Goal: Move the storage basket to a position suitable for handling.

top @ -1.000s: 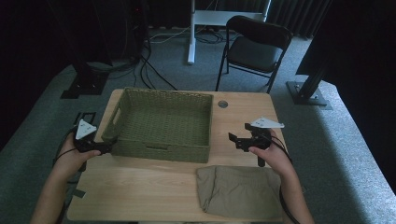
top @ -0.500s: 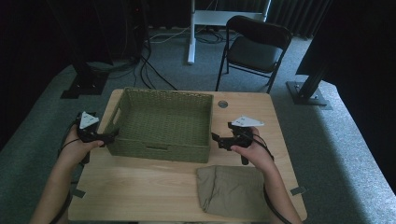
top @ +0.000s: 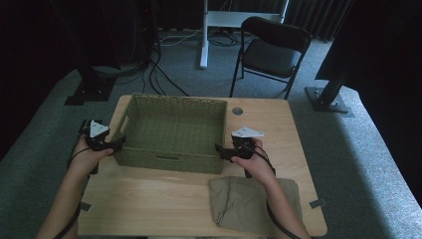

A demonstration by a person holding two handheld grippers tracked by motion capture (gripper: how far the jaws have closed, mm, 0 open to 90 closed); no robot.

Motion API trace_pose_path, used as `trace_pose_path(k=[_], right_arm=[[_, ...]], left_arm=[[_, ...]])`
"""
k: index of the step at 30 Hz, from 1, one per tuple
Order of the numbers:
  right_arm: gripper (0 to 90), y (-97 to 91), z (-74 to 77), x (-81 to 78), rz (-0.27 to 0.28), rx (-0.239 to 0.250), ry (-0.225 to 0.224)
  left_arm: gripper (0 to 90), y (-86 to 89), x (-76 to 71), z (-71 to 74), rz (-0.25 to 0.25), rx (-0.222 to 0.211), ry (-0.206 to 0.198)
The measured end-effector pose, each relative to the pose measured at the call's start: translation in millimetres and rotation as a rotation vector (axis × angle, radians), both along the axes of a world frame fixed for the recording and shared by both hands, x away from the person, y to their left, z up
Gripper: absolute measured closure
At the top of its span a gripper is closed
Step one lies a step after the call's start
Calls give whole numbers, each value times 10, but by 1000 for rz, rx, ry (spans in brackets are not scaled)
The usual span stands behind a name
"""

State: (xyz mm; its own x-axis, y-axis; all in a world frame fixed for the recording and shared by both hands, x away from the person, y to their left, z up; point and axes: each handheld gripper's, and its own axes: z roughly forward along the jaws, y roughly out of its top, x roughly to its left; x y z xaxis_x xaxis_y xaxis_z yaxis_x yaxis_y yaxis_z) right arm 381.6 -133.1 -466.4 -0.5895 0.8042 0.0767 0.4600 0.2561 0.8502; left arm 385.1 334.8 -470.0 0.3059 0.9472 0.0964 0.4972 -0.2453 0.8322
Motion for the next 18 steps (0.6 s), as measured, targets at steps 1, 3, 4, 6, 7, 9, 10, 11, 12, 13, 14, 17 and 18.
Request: trace_pose_path(k=[1, 3, 4, 6, 7, 9, 10, 11, 12, 13, 14, 17, 18], right_arm=[[284, 12, -8, -1, -5, -10, 1], [352, 25, -25, 1, -7, -37, -14], [361, 30, -34, 3, -2, -45, -23], [406, 38, -39, 2, 6, -37, -19], [432, 45, -39, -1, 4, -30, -10], [468, 64, -35, -8, -8, -21, 13], [484, 77, -34, -11, -13, -28, 9], [521, 93, -29, -16, -19, -32, 13], [529, 108, -24, -20, -29, -35, 18], [536, 120, -19, -24, -38, -42, 21], [550, 128, -12, -25, -50, -41, 27], [584, 134, 4, -17, -82, -30, 44], [596, 133, 7, -14, -93, -30, 45]], left_arm=[[393, -6, 2, -6, 3, 5, 3], [461, -24, 4, -13, 14, -1, 12], [483, -32, 3, -13, 17, -10, 19], [545, -50, 2, -18, 26, -22, 18], [595, -58, 1, -22, 38, -29, 22], [664, -75, -3, -31, 60, -49, 30], [676, -84, -7, -31, 75, -49, 31], [697, -94, -12, -30, 87, -43, 31], [709, -105, -17, -30, 100, -40, 31], [718, -115, -22, -31, 112, -37, 29], [728, -128, -28, -30, 124, -33, 29], [744, -170, -42, -29, 150, -29, 28], [744, -187, -50, -29, 154, -29, 28]])
